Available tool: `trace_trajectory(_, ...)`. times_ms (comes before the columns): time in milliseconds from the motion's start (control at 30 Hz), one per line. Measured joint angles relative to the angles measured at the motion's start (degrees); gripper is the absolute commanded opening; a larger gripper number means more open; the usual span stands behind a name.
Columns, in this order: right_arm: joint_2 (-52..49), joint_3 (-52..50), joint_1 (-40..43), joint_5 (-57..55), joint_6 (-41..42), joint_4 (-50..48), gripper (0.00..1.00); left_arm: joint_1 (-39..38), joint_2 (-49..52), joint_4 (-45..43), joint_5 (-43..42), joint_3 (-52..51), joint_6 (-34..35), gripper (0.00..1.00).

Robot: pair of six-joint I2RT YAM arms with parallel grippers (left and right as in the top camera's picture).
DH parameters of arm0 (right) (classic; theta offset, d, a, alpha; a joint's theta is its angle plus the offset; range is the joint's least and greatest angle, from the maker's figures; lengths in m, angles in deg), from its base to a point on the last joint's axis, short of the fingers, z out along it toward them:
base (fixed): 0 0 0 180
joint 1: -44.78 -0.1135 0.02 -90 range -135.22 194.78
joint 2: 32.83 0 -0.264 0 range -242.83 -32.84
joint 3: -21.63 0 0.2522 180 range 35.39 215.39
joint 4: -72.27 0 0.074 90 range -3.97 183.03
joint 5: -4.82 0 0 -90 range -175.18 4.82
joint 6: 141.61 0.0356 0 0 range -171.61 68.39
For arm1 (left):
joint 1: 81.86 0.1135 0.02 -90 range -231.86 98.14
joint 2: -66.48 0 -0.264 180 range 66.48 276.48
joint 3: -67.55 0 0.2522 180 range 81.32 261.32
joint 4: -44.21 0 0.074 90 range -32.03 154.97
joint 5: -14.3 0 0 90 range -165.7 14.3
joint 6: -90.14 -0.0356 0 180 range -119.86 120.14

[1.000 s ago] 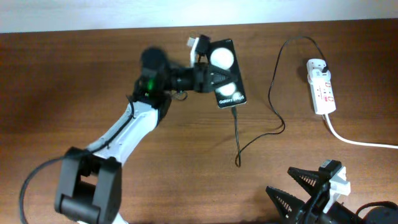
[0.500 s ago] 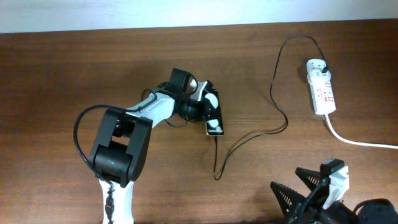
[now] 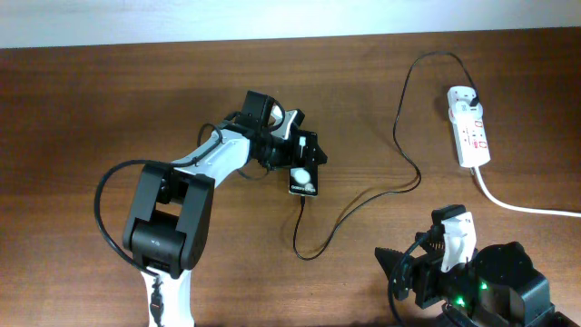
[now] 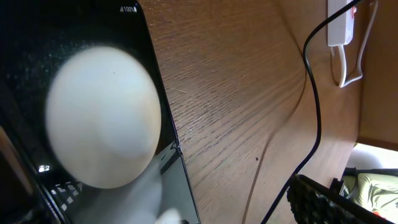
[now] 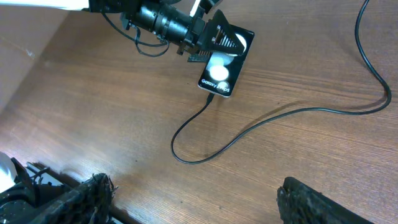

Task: Plug charger to phone and switch on socket
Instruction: 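Release the connector, retract right gripper, lower phone onto table, then release the phone and move the right gripper to the power strip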

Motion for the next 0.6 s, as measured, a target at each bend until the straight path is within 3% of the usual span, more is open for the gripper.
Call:
trace_trajectory(167, 0.0, 0.0, 0.0, -0.02, 0.02, 0.02, 0.94, -0.02, -0.31, 1.68, 1.84, 0.22, -0.02, 0.99)
trace_trajectory(233, 0.0, 0.0, 0.0, -0.02, 0.0, 0.52, 0.99, -0.02, -1.05, 3.93, 5.97, 0.61, -0.04, 0.99)
trace_trajectory(400, 0.0, 0.0, 0.02, -0.02, 0.17, 3.13, 0.99, -0.11, -2.64, 10.4, 20.57, 1.79, -0.42, 0.99)
trace_trajectory(533, -0.04, -1.22, 0.02, -1.4, 0.13, 2.69, 0.99, 8.44, -4.52, 26.4, 39.04, 2.16, -0.68, 0.99)
trace_trajectory(600, -0.42, -5.66, 0.0, -3.19, 1.77, -0.7, 0.99, 15.91, -15.34, 33.46, 41.75, 1.6, -0.87, 0.99)
